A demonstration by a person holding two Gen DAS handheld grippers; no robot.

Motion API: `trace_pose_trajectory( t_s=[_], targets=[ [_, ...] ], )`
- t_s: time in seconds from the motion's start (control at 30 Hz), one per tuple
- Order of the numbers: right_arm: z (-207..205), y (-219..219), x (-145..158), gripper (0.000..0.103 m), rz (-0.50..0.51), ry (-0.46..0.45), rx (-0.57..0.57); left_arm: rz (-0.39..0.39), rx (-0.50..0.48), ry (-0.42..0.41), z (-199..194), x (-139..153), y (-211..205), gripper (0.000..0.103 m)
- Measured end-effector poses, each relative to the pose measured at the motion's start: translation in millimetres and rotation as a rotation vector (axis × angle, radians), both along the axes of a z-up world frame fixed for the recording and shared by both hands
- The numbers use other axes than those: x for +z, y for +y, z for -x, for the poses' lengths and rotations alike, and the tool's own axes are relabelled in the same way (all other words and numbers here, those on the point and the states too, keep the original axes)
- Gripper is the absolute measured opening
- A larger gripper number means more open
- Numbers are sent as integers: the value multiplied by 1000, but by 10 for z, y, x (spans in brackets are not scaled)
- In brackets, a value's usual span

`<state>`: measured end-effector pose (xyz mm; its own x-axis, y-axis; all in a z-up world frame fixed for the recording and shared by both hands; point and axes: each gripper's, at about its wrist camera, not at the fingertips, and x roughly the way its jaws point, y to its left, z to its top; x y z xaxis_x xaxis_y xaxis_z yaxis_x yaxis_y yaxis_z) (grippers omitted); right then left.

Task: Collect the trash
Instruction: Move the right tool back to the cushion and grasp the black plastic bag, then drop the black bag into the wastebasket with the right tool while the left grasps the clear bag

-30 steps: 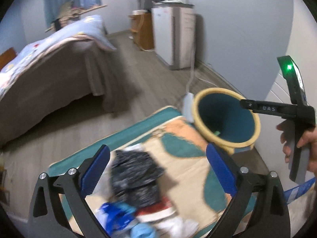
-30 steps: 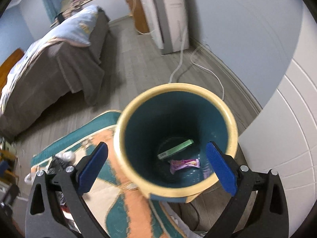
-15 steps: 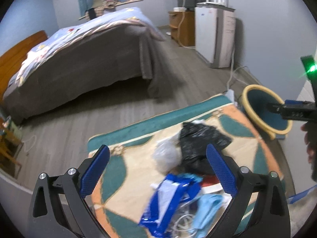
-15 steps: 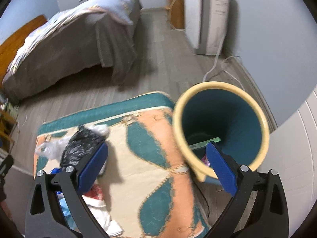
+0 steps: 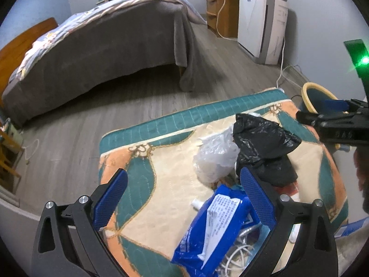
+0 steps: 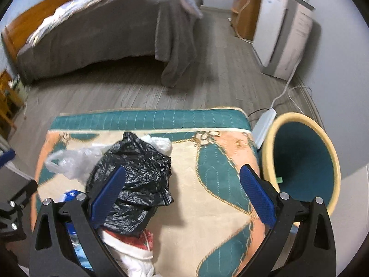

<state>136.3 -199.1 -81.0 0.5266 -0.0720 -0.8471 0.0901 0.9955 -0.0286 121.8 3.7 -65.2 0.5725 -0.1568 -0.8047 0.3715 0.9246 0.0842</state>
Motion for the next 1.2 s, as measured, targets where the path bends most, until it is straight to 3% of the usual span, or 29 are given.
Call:
trace_pose_trajectory(
  t_s=[0.3, 0.47, 0.73, 0.83, 0.9, 0.93, 0.97, 1.07, 1.2],
  targets=[
    [-200, 24, -213, 97, -28, 42, 16, -21, -68, 14, -155, -165, -290, 97],
    [-278, -1, -319, 96, -116, 77, 18, 3, -79, 19, -250, -195, -352, 97],
    [-336, 40, -463, 77, -235, 148, 44, -18, -95, 31, -290, -277, -381, 92],
    [-332, 86, -520, 63, -267, 184, 65, -20, -111, 48, -293, -292, -392, 72],
    [-312, 117, -538, 53, -279, 198, 78, -14, -126, 70, -279, -309, -404, 50],
    [-297, 129, -535, 41, -280, 202, 83, -15, -132, 75, -271, -314, -409, 42],
    [-282, 136, -523, 28, -276, 204, 83, -28, -139, 80, -260, -316, -418, 28],
    [-240, 114, -453, 3, -277, 186, 81, -39, -139, 72, -226, -300, -405, 16],
    [-168, 63, -289, 1, -303, 139, 79, -40, -122, 27, -162, -168, -353, 10]
  ],
)
